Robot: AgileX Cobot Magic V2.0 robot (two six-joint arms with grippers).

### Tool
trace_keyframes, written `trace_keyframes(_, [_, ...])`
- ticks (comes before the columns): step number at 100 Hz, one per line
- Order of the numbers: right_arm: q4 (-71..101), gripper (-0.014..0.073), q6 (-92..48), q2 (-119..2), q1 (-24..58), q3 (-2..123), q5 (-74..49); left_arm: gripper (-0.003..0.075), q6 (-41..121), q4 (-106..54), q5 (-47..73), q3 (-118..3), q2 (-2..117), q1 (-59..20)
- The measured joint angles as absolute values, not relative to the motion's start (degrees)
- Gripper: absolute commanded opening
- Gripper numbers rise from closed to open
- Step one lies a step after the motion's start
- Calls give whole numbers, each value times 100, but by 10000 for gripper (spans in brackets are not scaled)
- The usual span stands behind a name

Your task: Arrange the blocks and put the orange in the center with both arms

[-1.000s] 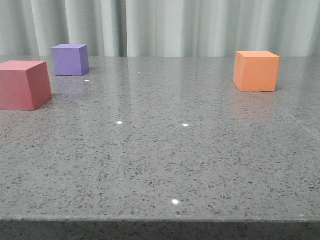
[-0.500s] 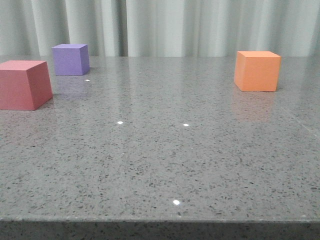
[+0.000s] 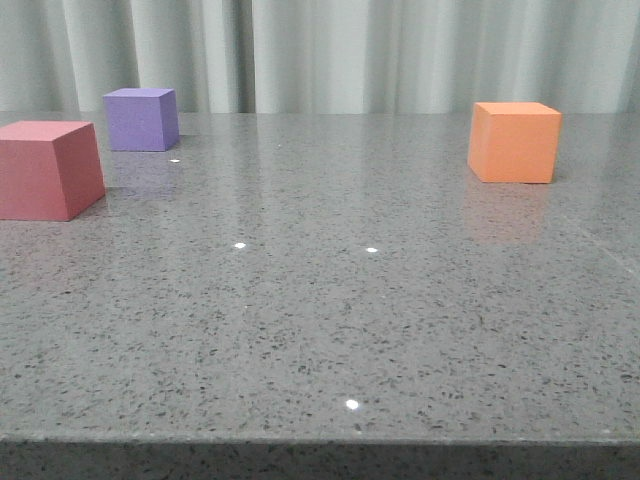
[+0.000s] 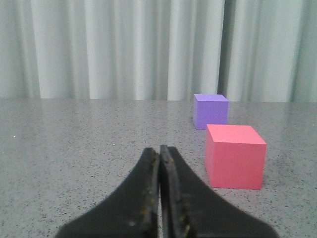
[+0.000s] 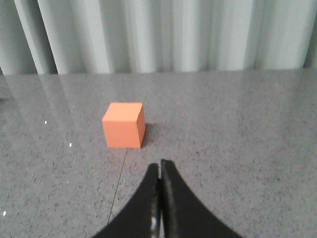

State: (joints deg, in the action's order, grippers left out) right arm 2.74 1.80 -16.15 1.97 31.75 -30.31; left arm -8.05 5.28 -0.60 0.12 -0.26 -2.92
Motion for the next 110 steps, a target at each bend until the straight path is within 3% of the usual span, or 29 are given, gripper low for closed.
trace_keyframes(19, [460, -67, 180, -2856, 197, 4289, -4317, -19, -805, 528, -60, 12, -26, -292])
trace_keyframes(44, [859, -29, 180, -3867, 197, 4667, -4572, -19, -805, 528, -60, 12, -26, -292])
trace_keyframes(53, [882, 111, 180, -4041, 197, 4667, -4686, -19, -805, 528, -60, 12, -26, -292])
trace_keyframes(70, [893, 587, 180, -4124, 197, 4667, -4959, -19, -805, 528, -60, 12, -26, -292])
trace_keyframes(75, [893, 673, 180, -4124, 197, 4667, -4985, -19, -805, 528, -60, 12, -26, -292])
trace_keyframes(110, [1141, 645, 180, -4500, 197, 4859, -4940, -19, -805, 528, -60, 12, -26, -292])
